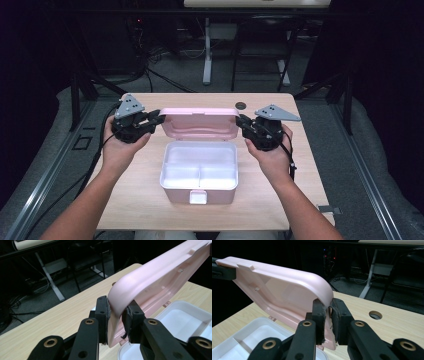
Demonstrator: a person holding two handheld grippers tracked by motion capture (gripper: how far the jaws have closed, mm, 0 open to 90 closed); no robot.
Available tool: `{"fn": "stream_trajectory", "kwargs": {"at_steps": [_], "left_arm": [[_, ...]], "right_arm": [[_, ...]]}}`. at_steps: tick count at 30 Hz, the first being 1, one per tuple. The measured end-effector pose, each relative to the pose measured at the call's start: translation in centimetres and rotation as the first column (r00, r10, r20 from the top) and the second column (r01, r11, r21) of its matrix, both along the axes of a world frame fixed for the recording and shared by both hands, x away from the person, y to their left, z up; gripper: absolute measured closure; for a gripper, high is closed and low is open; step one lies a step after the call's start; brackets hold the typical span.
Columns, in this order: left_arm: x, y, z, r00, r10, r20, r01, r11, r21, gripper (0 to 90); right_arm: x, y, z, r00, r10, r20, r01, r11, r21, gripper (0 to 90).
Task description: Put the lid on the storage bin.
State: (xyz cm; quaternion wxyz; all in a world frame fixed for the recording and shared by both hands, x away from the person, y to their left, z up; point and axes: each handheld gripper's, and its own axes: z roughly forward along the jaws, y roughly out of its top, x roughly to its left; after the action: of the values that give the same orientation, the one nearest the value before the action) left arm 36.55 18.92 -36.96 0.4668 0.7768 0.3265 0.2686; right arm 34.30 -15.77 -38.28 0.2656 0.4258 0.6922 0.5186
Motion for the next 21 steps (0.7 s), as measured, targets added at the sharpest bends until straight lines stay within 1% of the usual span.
{"fn": "stream_trajectory", "kwargs": {"at_steps": [9, 15, 21], "left_arm": [[-0.4, 0.0, 0.0, 1.0000, 0.000, 0.007, 0.000, 0.9999, 0.015, 75.2], [-0.7, 0.1, 0.0, 0.9999, -0.002, 0.010, 0.002, 0.9997, 0.025, 75.1], [-1.2, 0.1, 0.0, 0.9999, -0.009, 0.007, 0.009, 0.9998, 0.015, 72.7]], "right_arm": [[-0.1, 0.0, 0.0, 1.0000, 0.004, 0.003, -0.004, 1.000, -0.003, 80.9], [-0.4, 0.0, -0.1, 0.9999, 0.014, 0.004, -0.014, 1.000, 0.006, 80.1], [-0.8, -0.1, -0.2, 0.9997, 0.023, 0.009, -0.023, 1.000, 0.004, 79.4]]}}
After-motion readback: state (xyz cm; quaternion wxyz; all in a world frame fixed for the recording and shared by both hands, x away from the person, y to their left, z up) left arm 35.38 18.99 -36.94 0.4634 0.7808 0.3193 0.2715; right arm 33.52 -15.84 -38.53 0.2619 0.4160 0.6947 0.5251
